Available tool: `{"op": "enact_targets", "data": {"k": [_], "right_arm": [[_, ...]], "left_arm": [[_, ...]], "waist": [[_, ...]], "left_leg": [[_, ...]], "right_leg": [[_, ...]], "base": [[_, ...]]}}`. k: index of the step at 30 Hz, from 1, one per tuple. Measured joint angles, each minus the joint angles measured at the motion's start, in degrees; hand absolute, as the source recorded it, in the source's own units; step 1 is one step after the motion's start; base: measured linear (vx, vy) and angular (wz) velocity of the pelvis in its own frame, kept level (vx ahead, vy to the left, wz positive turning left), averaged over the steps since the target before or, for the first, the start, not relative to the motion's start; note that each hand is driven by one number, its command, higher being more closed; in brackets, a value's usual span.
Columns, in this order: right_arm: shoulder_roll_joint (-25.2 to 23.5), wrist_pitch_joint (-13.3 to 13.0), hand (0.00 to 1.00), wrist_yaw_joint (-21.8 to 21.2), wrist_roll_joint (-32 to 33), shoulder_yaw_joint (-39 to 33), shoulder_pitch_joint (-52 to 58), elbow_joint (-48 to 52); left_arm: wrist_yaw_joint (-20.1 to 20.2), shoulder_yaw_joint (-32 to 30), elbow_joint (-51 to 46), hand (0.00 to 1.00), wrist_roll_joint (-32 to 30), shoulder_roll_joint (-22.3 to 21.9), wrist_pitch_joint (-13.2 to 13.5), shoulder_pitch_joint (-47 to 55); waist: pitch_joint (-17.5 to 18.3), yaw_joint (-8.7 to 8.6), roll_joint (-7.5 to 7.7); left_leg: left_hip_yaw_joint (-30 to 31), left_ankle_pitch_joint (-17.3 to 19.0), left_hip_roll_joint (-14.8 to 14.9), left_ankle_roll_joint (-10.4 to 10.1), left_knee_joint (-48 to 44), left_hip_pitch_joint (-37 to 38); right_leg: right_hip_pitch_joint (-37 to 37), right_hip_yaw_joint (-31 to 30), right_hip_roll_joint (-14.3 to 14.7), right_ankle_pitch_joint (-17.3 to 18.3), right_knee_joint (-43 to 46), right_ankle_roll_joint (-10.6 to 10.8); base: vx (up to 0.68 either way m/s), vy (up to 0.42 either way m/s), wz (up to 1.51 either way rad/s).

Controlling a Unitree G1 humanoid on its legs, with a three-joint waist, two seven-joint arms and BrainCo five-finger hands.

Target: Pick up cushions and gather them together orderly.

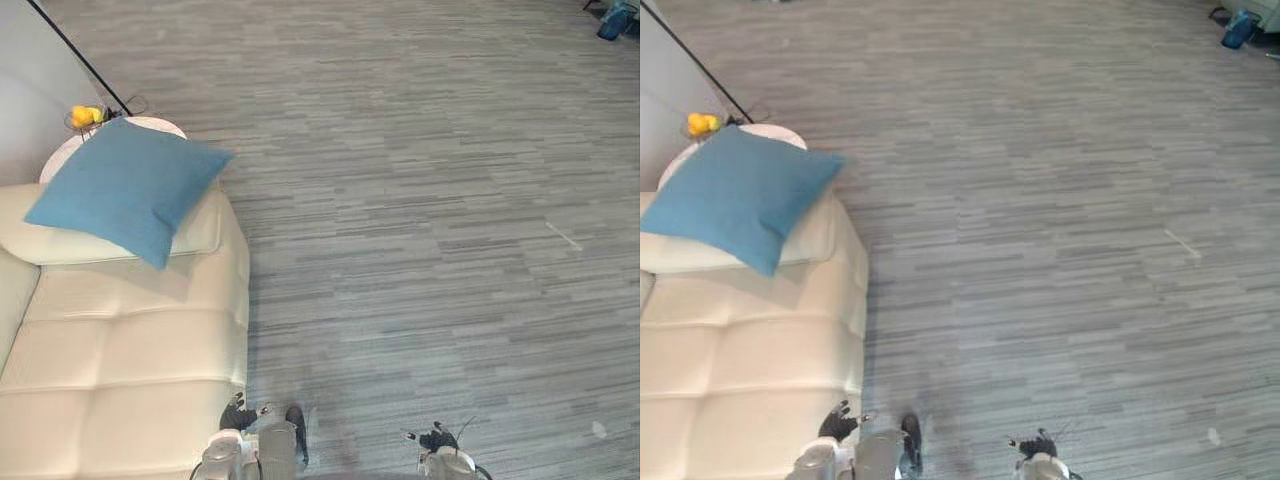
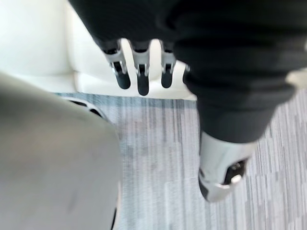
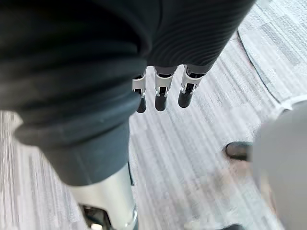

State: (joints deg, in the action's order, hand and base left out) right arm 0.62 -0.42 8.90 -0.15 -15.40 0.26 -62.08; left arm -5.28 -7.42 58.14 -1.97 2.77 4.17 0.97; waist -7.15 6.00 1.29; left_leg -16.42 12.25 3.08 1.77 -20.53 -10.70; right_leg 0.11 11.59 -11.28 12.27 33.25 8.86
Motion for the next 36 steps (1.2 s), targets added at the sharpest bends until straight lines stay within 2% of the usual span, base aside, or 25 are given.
{"op": "enact_targets", "data": {"k": [1,4,6,8,9,10,11,12,13,14,15,16,17,18,19,22,23,24,25,26,29,31,32,34,36], "right_arm": [[0.2,-0.1,0.0,-0.3,-0.2,0.0,0.2,0.7],[1.2,-0.1,0.0,-0.6,-1.0,0.3,0.1,0.9],[1.5,-0.3,0.0,-1.0,-1.1,0.5,0.1,1.1],[1.7,-0.6,0.0,-1.1,-1.1,0.4,-0.1,2.6],[1.7,-0.7,0.0,-1.2,-1.1,0.3,-0.2,2.6],[1.9,-0.7,0.0,-1.1,-1.1,0.1,-0.4,2.5],[1.8,-0.7,0.0,-1.2,-1.0,-0.3,-0.1,2.1],[2.5,-0.6,0.0,-1.2,-1.1,-0.4,-0.4,2.0],[3.1,-0.6,0.0,-1.2,-1.6,-0.2,-0.5,2.1],[3.2,-0.6,0.0,-1.1,-1.7,0.0,-0.7,2.1],[3.0,-0.6,0.0,-1.1,-1.7,0.1,-0.7,2.3],[3.0,-0.4,0.0,-1.1,-1.6,0.5,-0.7,2.4],[3.0,-0.3,0.0,-1.0,-1.2,0.5,-0.8,2.4],[2.4,-0.3,0.0,-0.8,-0.9,1.0,-0.8,2.5],[2.3,-0.3,0.0,-0.8,-0.9,1.1,-0.8,2.6],[1.9,-0.4,0.0,-0.8,0.3,1.0,-1.5,2.5],[1.8,-0.4,0.0,-0.8,0.2,0.9,-1.5,2.5],[1.9,-0.3,0.0,-0.8,0.2,0.9,-1.3,2.4],[2.1,-0.3,0.0,-0.8,0.2,0.7,-1.5,2.0],[1.5,-0.1,0.0,-0.8,0.1,1.1,-1.6,1.6],[1.8,-0.3,0.0,-0.9,0.0,2.1,-2.6,0.1],[2.0,-0.3,0.0,-1.0,-1.0,2.1,-2.3,-0.5],[2.0,-0.3,0.0,-1.1,-1.5,2.1,-1.6,-0.6],[1.9,-0.3,0.0,-1.4,-2.2,2.1,-0.3,-0.6],[1.7,-0.3,0.0,-1.7,-2.2,2.1,0.7,-0.1]], "left_arm": [[0.0,0.7,0.3,0.0,-0.1,0.5,-0.6,0.0],[-0.1,0.7,1.1,0.0,0.0,0.6,-1.1,0.3],[-0.1,0.7,1.1,0.0,0.0,0.5,-1.2,0.4],[-0.2,0.6,1.1,0.0,0.0,0.3,-1.1,0.4],[-0.3,0.7,1.2,0.0,-0.1,0.3,-1.1,0.3],[-0.3,0.6,1.3,0.0,-0.2,0.4,-1.1,0.5],[-0.4,0.5,1.8,0.0,-0.2,0.4,-1.1,0.9],[-0.6,0.2,2.5,0.0,-0.2,-0.4,-1.1,1.0],[-0.7,-1.0,2.2,0.0,-0.1,-1.5,-0.8,1.3],[-0.8,-2.7,1.7,0.0,-0.1,-2.0,-0.7,1.2],[-0.9,-3.4,1.5,0.0,-0.1,-2.4,-0.7,1.0],[-0.9,-4.3,0.9,0.0,0.0,-3.0,-0.8,1.0],[-0.9,-4.5,0.0,0.0,0.0,-3.1,-0.7,1.0],[-0.8,-4.4,-0.8,0.0,-0.1,-2.6,-0.7,0.8],[-0.8,-4.3,-1.3,0.0,0.0,-2.5,-0.6,0.8],[-0.7,-3.1,-1.9,0.0,0.2,-1.9,0.1,0.8],[-0.7,-2.3,-1.8,0.0,0.5,-1.8,0.3,0.7],[-0.7,-2.1,-1.6,0.0,0.5,-1.8,0.3,0.5],[-0.5,-2.1,-1.2,0.0,0.7,-1.5,0.3,0.3],[-0.5,-1.8,-1.1,0.0,0.8,-1.0,0.3,0.2],[-0.2,-1.8,-1.0,0.0,1.0,0.0,0.3,0.0],[0.2,-1.8,-0.1,0.0,0.9,0.0,0.2,0.0],[0.4,-1.6,0.3,0.0,0.9,0.1,0.0,0.1],[0.5,0.5,1.1,0.0,0.8,0.6,-0.1,-0.1],[0.4,0.8,1.1,0.0,0.3,1.4,-0.6,0.2]], "waist": [[-0.1,-0.53,0.18],[-0.6,-1.53,-0.52],[-0.7,-1.94,-0.82],[-0.8,-3.13,-1.13],[-0.9,-3.41,-1.06],[-0.9,-3.7,-0.99],[-0.7,-3.87,-0.28],[-0.6,-3.94,-1.65],[0.0,-3.28,-2.53],[-0.5,-3.2,-3.63],[-0.8,-3.2,-4.19],[-1.2,-2.95,-4.59],[-1.6,-2.47,-5.0],[-2.2,-2.48,-4.17],[-2.3,-2.45,-3.76],[-2.2,-2.0,-3.32],[-2.2,-2.0,-3.35],[-2.2,-1.98,-3.4],[-2.1,-1.76,-3.29],[-1.7,-1.25,-1.39],[-1.5,-0.38,-0.21],[-1.3,-0.48,-0.55],[-1.2,-0.59,-0.89],[-1.3,-1.41,-0.66],[-1.4,-2.01,0.04]], "left_leg": [[0.9,1.6,-1.1,0.4,0.8,3.3],[3.6,3.0,-2.0,0.7,4.6,11.3],[5.3,3.0,-1.6,0.6,7.8,15.5],[8.8,3.0,-0.5,0.6,10.7,18.0],[10.0,3.3,-0.1,0.2,11.0,18.3],[12.1,4.4,0.3,-1.8,11.5,18.9],[14.6,6.2,0.4,-3.6,11.1,19.9],[16.0,6.7,1.8,-3.9,10.6,21.0],[16.9,6.6,2.8,-3.9,5.5,18.9],[17.7,6.2,3.9,-4.6,-5.6,13.8],[17.6,4.8,5.0,-6.0,-12.7,10.6],[17.0,1.7,6.8,-7.0,-22.2,6.2],[14.4,1.4,9.6,-6.8,-30.5,2.7],[9.3,2.2,11.7,-5.7,-34.8,-0.2],[7.8,2.3,11.9,-5.5,-34.8,-1.0],[1.8,2.6,10.7,-5.2,-24.9,-5.8],[0.0,1.9,9.2,-4.7,-16.1,-6.5],[-2.8,-1.8,7.9,-4.0,-6.2,-6.1],[-3.8,-5.6,6.7,-2.1,-2.6,-5.7],[-5.4,-6.5,4.4,-1.8,0.7,-3.6],[-6.5,-5.5,2.8,0.0,1.3,-2.6],[-5.6,-4.3,1.8,1.4,1.4,-0.6],[-3.8,-4.0,1.5,1.3,2.1,1.2],[0.7,-2.3,-0.1,1.0,5.1,5.8],[4.0,-2.0,-1.4,1.2,7.1,9.8]], "right_leg": [[-4.5,-0.5,-2.2,-1.5,12.9,2.5],[-10.2,2.0,-3.1,1.2,22.8,-1.9],[-13.2,5.4,-2.8,2.9,18.2,-4.4],[-18.1,4.1,-0.2,2.1,4.5,-4.4],[-19.1,1.7,1.1,0.4,-1.7,-4.2],[-19.1,-2.2,3.0,-3.4,-10.1,-4.2],[-18.8,-5.1,3.6,-9.4,-12.5,-4.5],[-18.1,-3.6,4.5,-7.4,-10.3,-5.7],[-17.6,-2.3,4.5,-5.0,-9.2,-6.6],[-15.8,0.4,4.4,-3.0,-8.9,-7.2],[-14.4,1.5,4.9,-2.0,-9.1,-7.8],[-12.1,2.8,5.4,-1.2,-10.1,-8.8],[-8.1,4.0,6.2,-0.5,-12.2,-9.6],[-2.4,5.6,6.2,-0.3,-16.0,-9.7],[-0.9,6.0,6.0,-0.2,-17.2,-9.5],[3.7,8.2,5.8,-0.1,-22.4,-8.8],[5.0,9.3,5.6,0.0,-23.4,-8.1],[6.1,10.3,5.4,0.6,-24.2,-6.7],[6.8,10.6,4.9,1.2,-24.4,-5.7],[7.4,10.8,3.6,0.3,-25.8,-4.7],[10.1,11.2,3.3,-5.0,-30.2,-3.0],[9.2,11.2,1.9,-5.2,-22.2,-2.2],[7.0,11.3,0.4,-5.3,-12.8,-1.8],[1.0,9.5,-3.2,-5.3,7.0,1.2],[-2.5,8.3,-4.5,-1.3,15.1,-0.5]], "base": [[0.46,0.144,0.31],[0.47,0.043,0.56],[0.44,-0.039,0.54],[0.42,-0.148,0.78],[0.43,-0.225,0.93],[0.42,-0.277,1.1],[0.44,-0.308,1.02],[0.47,-0.294,0.83],[0.5,-0.296,0.68],[0.49,-0.28,0.66],[0.45,-0.298,0.65],[0.43,-0.224,0.43],[0.58,-0.242,0.52],[0.4,-0.134,0.43],[0.36,-0.126,0.45],[0.28,-0.025,0.32],[0.34,0.076,0.42],[0.37,0.126,0.45],[0.45,0.152,0.39],[0.37,0.127,0.25],[0.34,0.118,0.18],[0.3,0.157,0.49],[0.28,0.139,0.77],[0.28,0.054,1.11],[0.29,-0.02,0.99]]}}
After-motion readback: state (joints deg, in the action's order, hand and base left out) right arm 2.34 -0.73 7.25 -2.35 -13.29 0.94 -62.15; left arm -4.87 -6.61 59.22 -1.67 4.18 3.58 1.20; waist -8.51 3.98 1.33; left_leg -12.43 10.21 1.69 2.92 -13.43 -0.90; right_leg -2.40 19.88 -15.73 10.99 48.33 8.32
